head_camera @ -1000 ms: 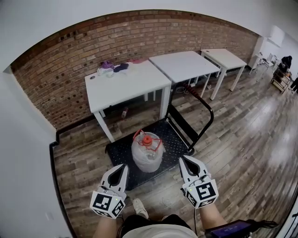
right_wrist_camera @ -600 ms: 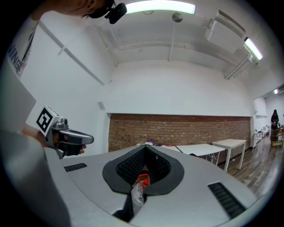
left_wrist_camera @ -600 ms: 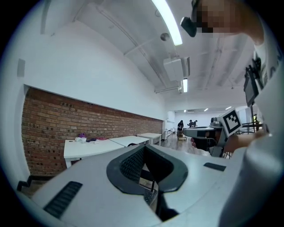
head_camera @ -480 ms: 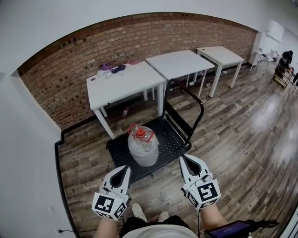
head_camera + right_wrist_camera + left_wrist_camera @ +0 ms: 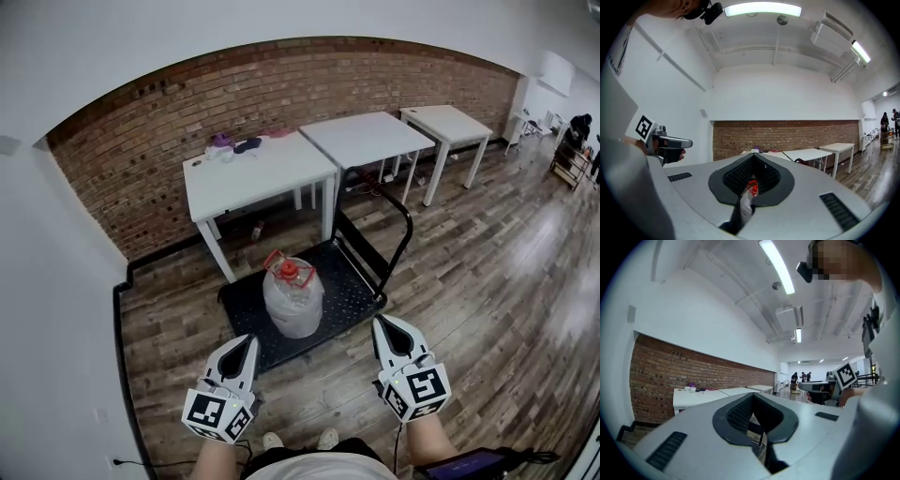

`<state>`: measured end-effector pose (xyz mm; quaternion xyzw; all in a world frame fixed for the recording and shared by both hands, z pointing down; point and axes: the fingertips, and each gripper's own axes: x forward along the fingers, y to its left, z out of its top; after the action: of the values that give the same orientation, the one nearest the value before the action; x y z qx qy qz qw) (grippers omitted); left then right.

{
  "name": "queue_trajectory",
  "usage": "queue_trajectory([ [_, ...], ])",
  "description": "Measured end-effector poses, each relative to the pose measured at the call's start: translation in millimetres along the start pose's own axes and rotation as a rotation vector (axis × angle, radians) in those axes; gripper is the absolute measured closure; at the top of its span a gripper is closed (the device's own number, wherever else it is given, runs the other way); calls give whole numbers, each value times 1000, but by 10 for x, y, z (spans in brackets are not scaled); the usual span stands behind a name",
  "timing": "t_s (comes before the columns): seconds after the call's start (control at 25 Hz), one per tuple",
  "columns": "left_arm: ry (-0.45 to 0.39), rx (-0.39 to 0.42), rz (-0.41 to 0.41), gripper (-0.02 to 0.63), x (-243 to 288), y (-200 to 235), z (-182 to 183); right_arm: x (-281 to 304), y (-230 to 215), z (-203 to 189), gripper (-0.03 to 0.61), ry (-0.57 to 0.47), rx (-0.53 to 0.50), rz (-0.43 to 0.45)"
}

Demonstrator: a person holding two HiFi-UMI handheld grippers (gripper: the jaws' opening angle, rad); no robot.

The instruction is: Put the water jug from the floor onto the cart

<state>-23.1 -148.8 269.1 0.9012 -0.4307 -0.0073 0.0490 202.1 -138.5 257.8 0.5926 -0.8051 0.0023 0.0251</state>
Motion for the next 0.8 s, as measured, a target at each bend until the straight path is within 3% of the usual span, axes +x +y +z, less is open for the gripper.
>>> queue_trajectory([
  [0.48,-18,-16,25,615,-410,607,16,317,737,20,578,33,-48,40],
  [0.8,-27,-37,7,615,-412,736,12,361,922,-61,578,59,-64,51],
])
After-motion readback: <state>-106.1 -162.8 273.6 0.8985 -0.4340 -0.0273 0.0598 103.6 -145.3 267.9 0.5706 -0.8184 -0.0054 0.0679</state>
